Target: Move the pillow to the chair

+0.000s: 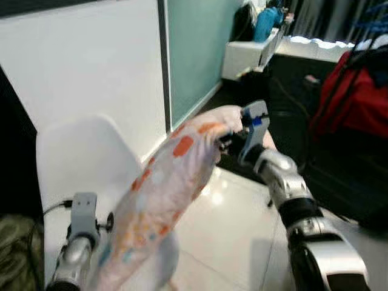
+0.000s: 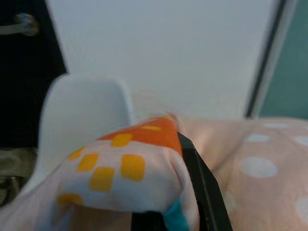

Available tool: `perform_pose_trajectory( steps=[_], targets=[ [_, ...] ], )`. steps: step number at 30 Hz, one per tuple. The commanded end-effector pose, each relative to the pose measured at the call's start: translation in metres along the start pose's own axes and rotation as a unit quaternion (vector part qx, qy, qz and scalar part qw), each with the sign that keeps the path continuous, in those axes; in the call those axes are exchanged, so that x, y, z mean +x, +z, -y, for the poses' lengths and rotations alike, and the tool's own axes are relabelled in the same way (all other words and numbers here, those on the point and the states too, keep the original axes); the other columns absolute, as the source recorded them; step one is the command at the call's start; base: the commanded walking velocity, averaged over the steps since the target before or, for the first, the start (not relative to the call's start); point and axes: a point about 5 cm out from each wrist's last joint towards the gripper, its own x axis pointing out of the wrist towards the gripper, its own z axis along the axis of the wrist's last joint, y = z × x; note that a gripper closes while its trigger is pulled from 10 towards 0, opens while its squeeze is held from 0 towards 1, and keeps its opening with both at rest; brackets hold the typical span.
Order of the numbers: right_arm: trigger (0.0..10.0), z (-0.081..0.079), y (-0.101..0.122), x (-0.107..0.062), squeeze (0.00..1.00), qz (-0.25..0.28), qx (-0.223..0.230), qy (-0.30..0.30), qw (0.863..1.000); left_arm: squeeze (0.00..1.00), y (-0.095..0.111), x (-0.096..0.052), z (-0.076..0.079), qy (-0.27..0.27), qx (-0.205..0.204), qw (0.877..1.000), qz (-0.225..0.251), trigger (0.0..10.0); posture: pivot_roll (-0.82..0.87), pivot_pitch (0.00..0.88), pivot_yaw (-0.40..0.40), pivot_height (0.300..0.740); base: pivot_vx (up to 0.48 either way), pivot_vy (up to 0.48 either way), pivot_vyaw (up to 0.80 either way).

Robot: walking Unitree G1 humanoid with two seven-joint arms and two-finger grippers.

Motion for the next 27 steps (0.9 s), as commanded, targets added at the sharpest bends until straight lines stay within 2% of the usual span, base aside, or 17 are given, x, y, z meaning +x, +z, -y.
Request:
perform_pose_trajectory(
  steps=[1,7,11,18,20,21,22,24,25,27],
  targets=[
    [10.0,-0.009,0.028,0.01,0.0,0.061,-0.005,0.032,0.998,0.0,-0.007,-0.003,-0.009,0.012,0.002,1.0,-0.015,10.0,-0.16,0.073,-0.046,0.74,0.48,0.0,0.76],
    [10.0,-0.011,0.029,0.01,0.0,0.067,0.01,0.037,0.997,0.0,-0.007,-0.003,-0.009,0.018,0.004,1.0,-0.018,10.0,-0.15,0.075,-0.045,0.74,0.386,0.0,0.76],
    [10.0,-0.006,0.027,0.011,0.0,0.061,0.019,0.006,0.998,0.0,-0.009,-0.003,-0.009,0.029,0.011,0.999,-0.026,10.0,-0.16,0.08,-0.044,0.74,0.0,0.0,0.77],
    [10.0,-0.006,0.027,0.011,0.0,0.061,0.019,0.006,0.998,0.0,-0.009,-0.003,-0.009,0.029,0.011,0.999,-0.026,10.0,-0.16,0.08,-0.044,0.74,0.0,0.0,0.79],
    [10.0,-0.003,0.025,0.012,0.0,0.053,0.02,-0.016,0.998,0.0,-0.01,-0.003,-0.009,0.029,0.011,0.999,-0.027,10.0,-0.15,0.082,-0.044,0.74,0.0,0.0,0.79],
    [10.0,0.002,0.017,0.012,0.0,0.034,0.052,-0.048,0.997,0.0,-0.011,-0.004,-0.005,0.02,0.013,0.999,-0.027,10.0,-0.15,0.089,-0.044,0.74,0.0,0.0,0.0],
    [10.0,0.002,0.017,0.012,0.0,0.034,0.052,-0.048,0.997,0.0,-0.011,-0.004,-0.005,0.02,0.013,0.999,-0.027,10.0,-0.15,0.089,-0.044,0.74,0.0,0.0,0.0],
    [10.0,0.005,0.001,0.011,0.0,-0.01,0.085,-0.075,0.993,0.0,-0.013,-0.005,-0.001,0.009,0.015,0.999,-0.027,10.0,-0.15,0.093,-0.044,0.74,0.0,0.0,0.0],
    [10.0,0.006,-0.019,0.006,0.0,-0.075,0.065,-0.096,0.99,0.0,-0.013,-0.005,0.0,0.007,0.015,0.999,-0.027,10.0,-0.15,0.095,-0.043,0.74,0.0,0.0,0.0],
    [10.0,0.006,-0.019,0.006,0.0,-0.075,0.065,-0.096,0.99,0.0,-0.013,-0.005,0.0,0.007,0.015,0.999,-0.027,10.0,-0.15,0.095,-0.043,0.74,0.0,0.0,0.0]
  ],
)
